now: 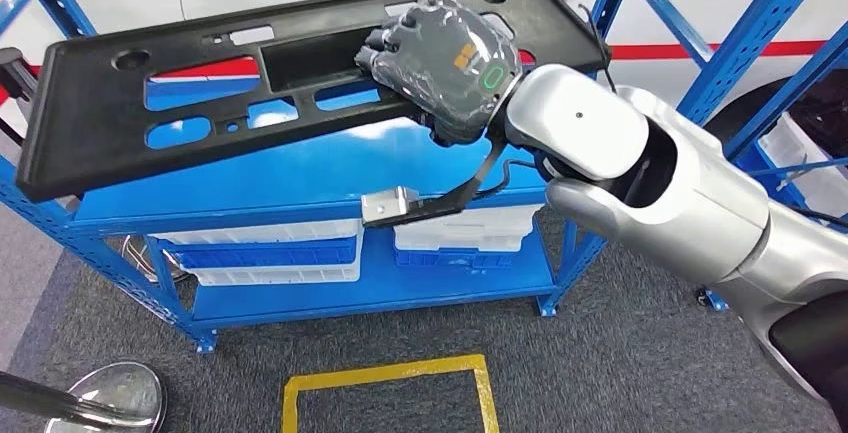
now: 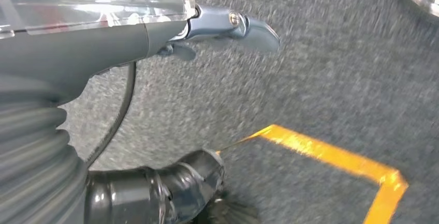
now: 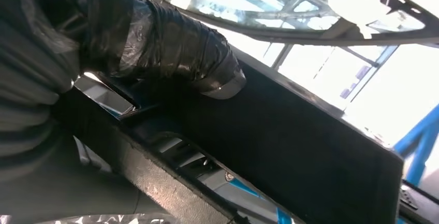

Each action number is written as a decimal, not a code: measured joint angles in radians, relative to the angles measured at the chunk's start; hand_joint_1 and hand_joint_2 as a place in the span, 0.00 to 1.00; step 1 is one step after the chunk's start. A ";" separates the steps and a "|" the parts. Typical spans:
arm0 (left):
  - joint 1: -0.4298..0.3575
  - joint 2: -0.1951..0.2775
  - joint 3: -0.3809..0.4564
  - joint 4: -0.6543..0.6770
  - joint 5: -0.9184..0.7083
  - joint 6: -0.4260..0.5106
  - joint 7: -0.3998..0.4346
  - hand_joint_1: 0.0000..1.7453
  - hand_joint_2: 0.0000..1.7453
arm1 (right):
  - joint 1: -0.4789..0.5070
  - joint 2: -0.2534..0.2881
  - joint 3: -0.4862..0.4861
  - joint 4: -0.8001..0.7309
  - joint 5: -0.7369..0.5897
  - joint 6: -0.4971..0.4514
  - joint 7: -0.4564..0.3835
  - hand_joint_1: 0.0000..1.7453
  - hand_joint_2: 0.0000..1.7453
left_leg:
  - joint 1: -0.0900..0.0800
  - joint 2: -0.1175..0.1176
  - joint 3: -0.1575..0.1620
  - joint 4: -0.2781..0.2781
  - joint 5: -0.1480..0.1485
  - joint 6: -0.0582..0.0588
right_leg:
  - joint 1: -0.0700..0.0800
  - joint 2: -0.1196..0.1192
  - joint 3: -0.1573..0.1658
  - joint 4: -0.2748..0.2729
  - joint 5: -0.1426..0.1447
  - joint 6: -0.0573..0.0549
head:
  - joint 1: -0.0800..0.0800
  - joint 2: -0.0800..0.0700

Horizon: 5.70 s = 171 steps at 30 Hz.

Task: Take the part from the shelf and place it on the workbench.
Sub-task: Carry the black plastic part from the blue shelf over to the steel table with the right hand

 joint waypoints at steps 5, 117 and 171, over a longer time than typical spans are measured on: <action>0.002 0.012 0.000 0.000 -0.009 0.012 0.014 0.00 1.00 | 0.014 0.005 0.001 0.005 -0.001 0.000 0.008 1.00 1.00 | 0.007 -0.001 -0.049 0.222 -0.186 -0.023 | -0.019 -0.005 -0.065 -0.022 0.077 0.012 | -0.001 0.000; 0.010 0.066 -0.002 -0.001 -0.040 0.019 0.080 0.00 1.00 | -0.069 0.119 0.021 0.543 0.142 0.054 0.114 1.00 1.00 | 0.031 0.018 0.099 -0.001 -0.090 -0.012 | -0.066 0.004 -0.108 0.101 0.028 0.088 | 0.007 0.000; 0.008 0.082 0.000 -0.001 -0.055 0.027 0.091 0.00 1.00 | -0.140 -0.084 -0.102 0.553 0.212 0.103 0.183 1.00 1.00 | 0.016 0.006 0.132 -0.025 -0.107 0.013 | -0.045 0.045 -0.215 0.167 0.030 0.077 | 0.016 0.000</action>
